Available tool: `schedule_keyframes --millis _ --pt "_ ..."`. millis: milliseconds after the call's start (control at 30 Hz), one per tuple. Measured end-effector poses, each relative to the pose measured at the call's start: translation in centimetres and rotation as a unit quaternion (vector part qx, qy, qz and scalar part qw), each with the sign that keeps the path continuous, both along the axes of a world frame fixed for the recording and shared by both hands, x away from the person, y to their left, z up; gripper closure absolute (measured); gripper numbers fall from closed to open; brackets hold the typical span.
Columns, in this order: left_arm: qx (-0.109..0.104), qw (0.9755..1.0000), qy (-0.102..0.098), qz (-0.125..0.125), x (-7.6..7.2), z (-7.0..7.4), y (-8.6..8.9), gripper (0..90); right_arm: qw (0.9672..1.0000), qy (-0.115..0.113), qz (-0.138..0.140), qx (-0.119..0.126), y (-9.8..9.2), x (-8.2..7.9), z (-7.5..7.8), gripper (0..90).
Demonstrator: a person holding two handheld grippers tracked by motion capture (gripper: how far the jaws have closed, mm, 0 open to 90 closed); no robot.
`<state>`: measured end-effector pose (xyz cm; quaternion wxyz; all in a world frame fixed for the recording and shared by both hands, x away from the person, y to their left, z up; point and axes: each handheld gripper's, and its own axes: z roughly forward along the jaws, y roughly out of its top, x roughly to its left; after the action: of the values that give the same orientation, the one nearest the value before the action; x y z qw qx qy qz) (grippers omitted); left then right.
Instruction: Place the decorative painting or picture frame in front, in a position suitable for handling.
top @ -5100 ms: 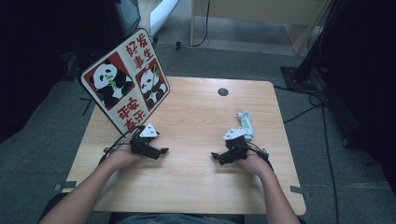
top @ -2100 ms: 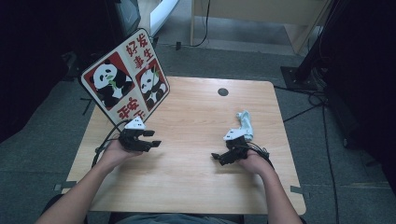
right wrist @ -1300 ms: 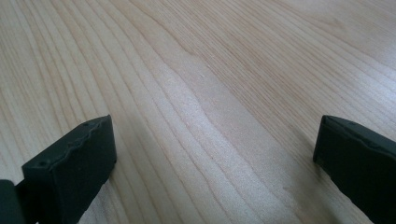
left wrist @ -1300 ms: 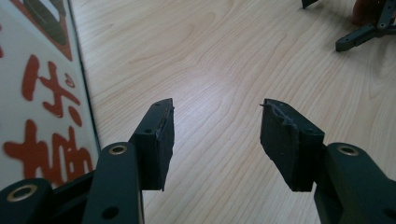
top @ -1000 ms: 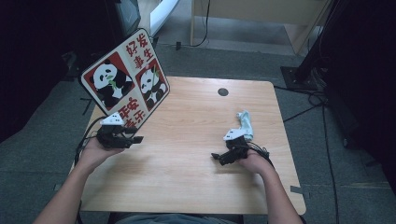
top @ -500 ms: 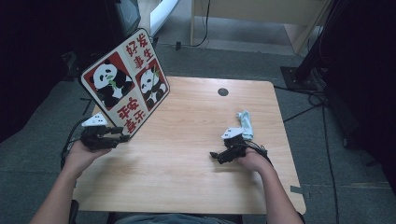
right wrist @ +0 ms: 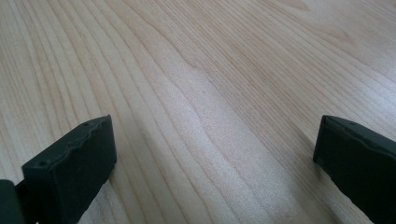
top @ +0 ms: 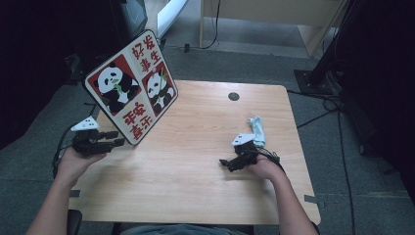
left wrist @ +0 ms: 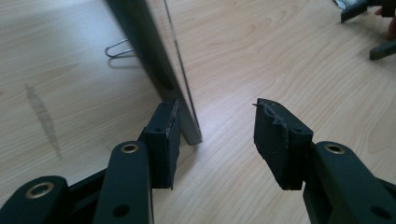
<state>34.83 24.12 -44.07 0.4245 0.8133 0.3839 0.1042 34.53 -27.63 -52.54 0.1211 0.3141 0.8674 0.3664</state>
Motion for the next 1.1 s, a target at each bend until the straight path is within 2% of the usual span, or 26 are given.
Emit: schedule_keyframes --millis 300,567,667,833,1000,1100 --pt "-0.015 0.9995 0.005 0.027 0.7 0.2 1.5 51.8 1.0 0.0 0.0 0.0 0.0 0.0 0.0 0.0" --pt "-0.033 0.9988 -0.01 0.034 1.6 1.0 1.4 50.9 1.0 0.0 0.0 0.0 0.0 0.0 0.0 0.0" --pt "-0.041 0.9984 -0.01 0.036 2.4 1.8 1.4 51.2 1.0 0.0 -0.001 0.001 0.0 0.0 0.0 0.0" --pt "-0.049 0.9978 -0.024 0.039 3.2 3.2 1.6 51.9 1.0 0.0 -0.001 0.0 0.0 0.0 0.0 0.0" --pt "-0.057 0.9971 -0.021 0.047 3.9 4.2 2.3 51.8 1.0 0.0 -0.002 0.001 0.0 0.0 0.0 0.0" --pt "-0.042 0.998 -0.021 0.042 4.2 4.9 2.2 52.1 1.0 0.0 -0.002 0.0 0.0 -0.1 0.0 0.0"
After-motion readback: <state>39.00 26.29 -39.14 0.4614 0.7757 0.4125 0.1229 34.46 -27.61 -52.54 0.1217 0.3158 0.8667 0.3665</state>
